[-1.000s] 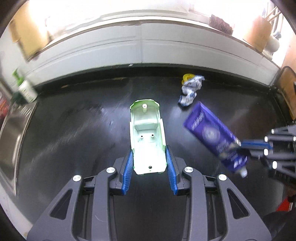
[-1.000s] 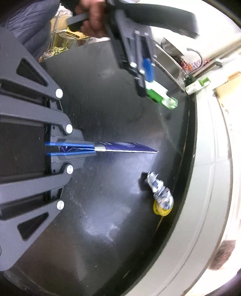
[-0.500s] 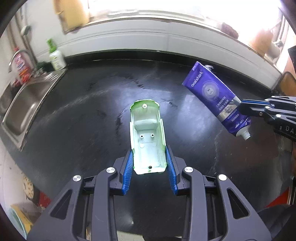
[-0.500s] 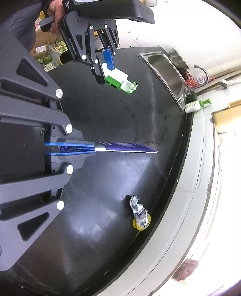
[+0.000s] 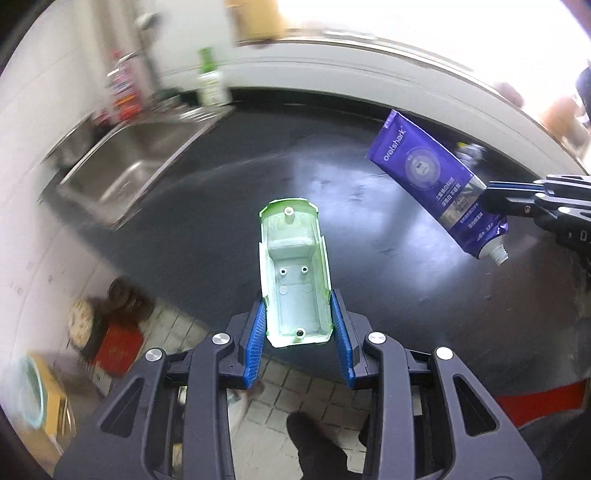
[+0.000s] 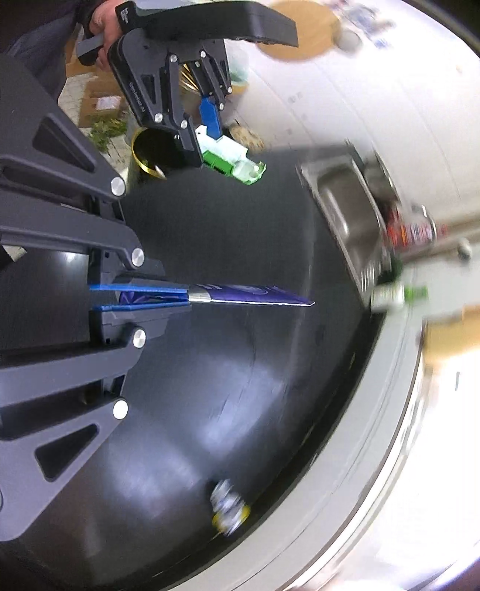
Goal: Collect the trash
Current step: 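Carry the tray and toothpaste tube to the floor bin and open both tools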
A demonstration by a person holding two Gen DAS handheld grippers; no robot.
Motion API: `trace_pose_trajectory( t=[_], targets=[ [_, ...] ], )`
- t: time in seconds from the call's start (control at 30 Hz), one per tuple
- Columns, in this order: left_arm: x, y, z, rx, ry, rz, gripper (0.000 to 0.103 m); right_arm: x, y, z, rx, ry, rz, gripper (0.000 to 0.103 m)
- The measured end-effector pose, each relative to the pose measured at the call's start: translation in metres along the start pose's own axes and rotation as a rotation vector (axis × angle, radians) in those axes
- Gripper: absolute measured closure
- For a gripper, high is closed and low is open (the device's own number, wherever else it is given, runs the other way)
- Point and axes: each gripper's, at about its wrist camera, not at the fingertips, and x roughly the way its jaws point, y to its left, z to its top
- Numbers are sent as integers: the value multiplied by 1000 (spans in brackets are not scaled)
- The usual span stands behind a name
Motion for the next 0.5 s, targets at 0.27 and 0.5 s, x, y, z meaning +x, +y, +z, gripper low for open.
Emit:
trace_pose_trajectory(
  t=[0.27,0.5],
  targets=[
    [-28,113,-78,-225,46,161,70,51,150,21,-232,63,213,97],
    [-27,194,-151,-401,99,233,70,118,272,16,-371,182,348,97]
  ],
)
